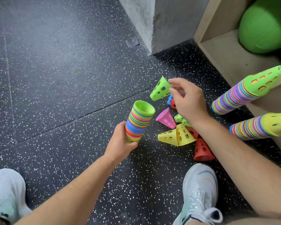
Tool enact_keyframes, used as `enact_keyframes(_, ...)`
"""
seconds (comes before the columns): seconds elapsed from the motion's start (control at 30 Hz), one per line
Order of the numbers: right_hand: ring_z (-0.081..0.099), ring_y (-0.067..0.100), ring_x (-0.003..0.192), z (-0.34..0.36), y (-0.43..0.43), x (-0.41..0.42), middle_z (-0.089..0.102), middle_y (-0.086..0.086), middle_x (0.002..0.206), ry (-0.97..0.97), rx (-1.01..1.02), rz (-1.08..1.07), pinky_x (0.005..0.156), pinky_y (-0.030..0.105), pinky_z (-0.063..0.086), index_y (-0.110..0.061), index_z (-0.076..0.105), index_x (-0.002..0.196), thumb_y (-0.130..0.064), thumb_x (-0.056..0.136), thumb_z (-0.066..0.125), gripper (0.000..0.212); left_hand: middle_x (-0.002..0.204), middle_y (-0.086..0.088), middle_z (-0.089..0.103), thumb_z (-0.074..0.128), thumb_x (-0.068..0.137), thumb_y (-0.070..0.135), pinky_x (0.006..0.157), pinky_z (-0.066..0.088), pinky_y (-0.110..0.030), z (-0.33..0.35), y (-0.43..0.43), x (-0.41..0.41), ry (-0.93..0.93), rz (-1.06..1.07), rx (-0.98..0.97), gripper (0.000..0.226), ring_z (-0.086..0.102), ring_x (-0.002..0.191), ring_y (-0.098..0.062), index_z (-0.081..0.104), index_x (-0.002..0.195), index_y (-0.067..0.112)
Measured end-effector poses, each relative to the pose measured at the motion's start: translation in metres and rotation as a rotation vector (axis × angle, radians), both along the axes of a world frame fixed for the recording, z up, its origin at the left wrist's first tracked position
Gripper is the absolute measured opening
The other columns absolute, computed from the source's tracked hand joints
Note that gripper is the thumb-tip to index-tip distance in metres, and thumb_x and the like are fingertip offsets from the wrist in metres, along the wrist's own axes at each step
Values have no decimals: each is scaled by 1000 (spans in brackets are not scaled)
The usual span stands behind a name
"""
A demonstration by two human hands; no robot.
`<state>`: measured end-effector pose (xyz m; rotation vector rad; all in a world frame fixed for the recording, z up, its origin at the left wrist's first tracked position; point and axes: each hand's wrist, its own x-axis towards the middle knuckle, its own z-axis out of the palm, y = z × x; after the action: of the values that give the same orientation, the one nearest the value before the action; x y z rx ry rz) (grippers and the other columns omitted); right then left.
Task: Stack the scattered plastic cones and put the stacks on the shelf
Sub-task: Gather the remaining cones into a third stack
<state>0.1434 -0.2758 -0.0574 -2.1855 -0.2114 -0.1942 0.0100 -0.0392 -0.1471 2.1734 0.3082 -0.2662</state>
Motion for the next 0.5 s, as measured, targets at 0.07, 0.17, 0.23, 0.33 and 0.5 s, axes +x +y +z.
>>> enact_keyframes(0.07, 67, 13, 95, 12, -2, -7, 72, -8, 101, -60, 33, 39, 88, 37, 55, -23, 70, 115, -13, 91, 65, 26, 121, 7, 55, 82, 79, 21, 79, 39, -3, 1, -1, 0, -2, 3, 0, 65, 57, 101, 0, 47, 134, 26)
enact_keyframes(0.17, 65, 14, 97, 18, 0, -19, 70, -9, 105, -135, -34, 176, 90, 30, 52, -18, 73, 113, -10, 91, 68, 25, 120, 6, 55, 83, 78, 20, 79, 40, -6, 1, -2, -1, -16, 0, 13, 65, 57, 102, -3, 48, 133, 26)
enact_keyframes(0.23, 63, 9, 100, 11, -1, -25, 66, -13, 107, -104, -57, 238, 93, 22, 49, -17, 72, 115, -10, 90, 69, 27, 121, 6, 55, 82, 78, 18, 83, 47, -16, 1, -4, -1, -23, -5, 22, 64, 58, 102, -6, 49, 133, 25)
enact_keyframes(0.33, 63, 11, 101, -6, -7, -28, 66, -5, 111, 22, -24, 202, 95, 21, 49, -12, 69, 120, -6, 91, 63, 30, 123, 4, 55, 82, 78, 17, 90, 49, -29, 1, -6, -1, -18, -10, 34, 67, 60, 107, -12, 49, 135, 23)
enact_keyframes(0.5, 48, 29, 122, -49, -14, -16, 60, 7, 129, 180, -536, 335, 108, 34, 33, -10, 64, 127, -12, 95, 58, 33, 127, 4, 54, 83, 78, 18, 91, 45, -26, -1, -5, -1, 1, -23, 46, 72, 59, 110, -12, 47, 139, 22)
